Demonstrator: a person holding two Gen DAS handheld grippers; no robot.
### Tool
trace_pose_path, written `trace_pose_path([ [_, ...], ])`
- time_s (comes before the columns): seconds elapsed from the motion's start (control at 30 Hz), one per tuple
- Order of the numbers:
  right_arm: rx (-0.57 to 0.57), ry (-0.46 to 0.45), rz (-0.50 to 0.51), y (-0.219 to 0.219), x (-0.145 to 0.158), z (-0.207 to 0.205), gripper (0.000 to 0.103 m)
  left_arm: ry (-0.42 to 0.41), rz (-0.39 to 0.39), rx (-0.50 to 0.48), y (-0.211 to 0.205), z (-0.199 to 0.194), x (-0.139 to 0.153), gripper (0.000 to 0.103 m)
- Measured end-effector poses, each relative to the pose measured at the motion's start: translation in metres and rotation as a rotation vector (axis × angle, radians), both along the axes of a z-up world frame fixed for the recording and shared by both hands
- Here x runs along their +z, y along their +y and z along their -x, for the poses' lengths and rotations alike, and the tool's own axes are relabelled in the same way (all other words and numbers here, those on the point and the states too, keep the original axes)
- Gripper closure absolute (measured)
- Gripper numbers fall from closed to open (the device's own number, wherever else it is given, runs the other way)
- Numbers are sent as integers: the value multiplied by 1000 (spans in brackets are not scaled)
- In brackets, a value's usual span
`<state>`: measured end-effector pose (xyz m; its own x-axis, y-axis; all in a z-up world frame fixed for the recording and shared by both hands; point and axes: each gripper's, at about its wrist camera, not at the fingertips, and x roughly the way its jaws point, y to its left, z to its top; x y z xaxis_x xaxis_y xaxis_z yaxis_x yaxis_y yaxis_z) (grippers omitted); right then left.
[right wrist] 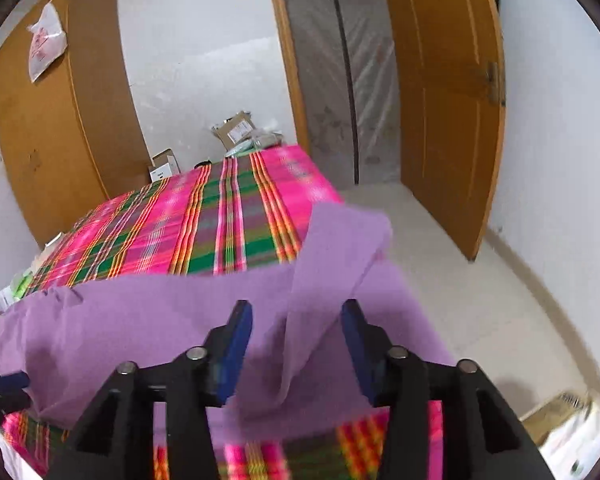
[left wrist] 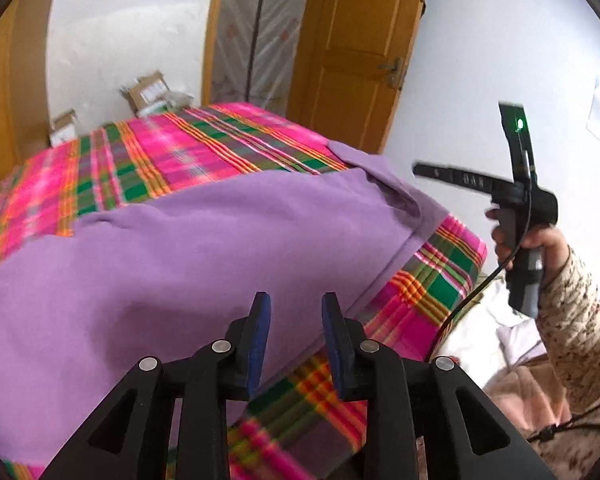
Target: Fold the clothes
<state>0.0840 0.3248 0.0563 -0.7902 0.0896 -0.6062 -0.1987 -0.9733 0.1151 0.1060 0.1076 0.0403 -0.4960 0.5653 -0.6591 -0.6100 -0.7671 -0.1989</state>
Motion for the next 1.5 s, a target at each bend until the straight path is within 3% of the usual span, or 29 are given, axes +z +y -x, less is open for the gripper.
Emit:
trace_pose_path([
  [0.2,39,-120,-86,5,-21,66,55,-107,-22,9,22,25,-21,76],
  [0.43,35,-229,-96,19,-44,113,57,-145,0,19,34,34,-33,76],
  [0.6,-1,-249,-68,36,-49,123,88,-143,8,24,41,34,-34,76],
  [0.67,1,-234,-44,42,-47,121,96,-139,15,22,44,34,-34,76],
  [1.07,-99,-62,85,87,-13,56,97,-140,28,4,50,29,-32,76],
  [1.33,-196,-35,266,132,-39,6,97,-140,53,-33,61,19,-29,76],
  [1.5,-216,-37,320,139,-54,-10,97,-141,65,-32,66,19,-30,76],
])
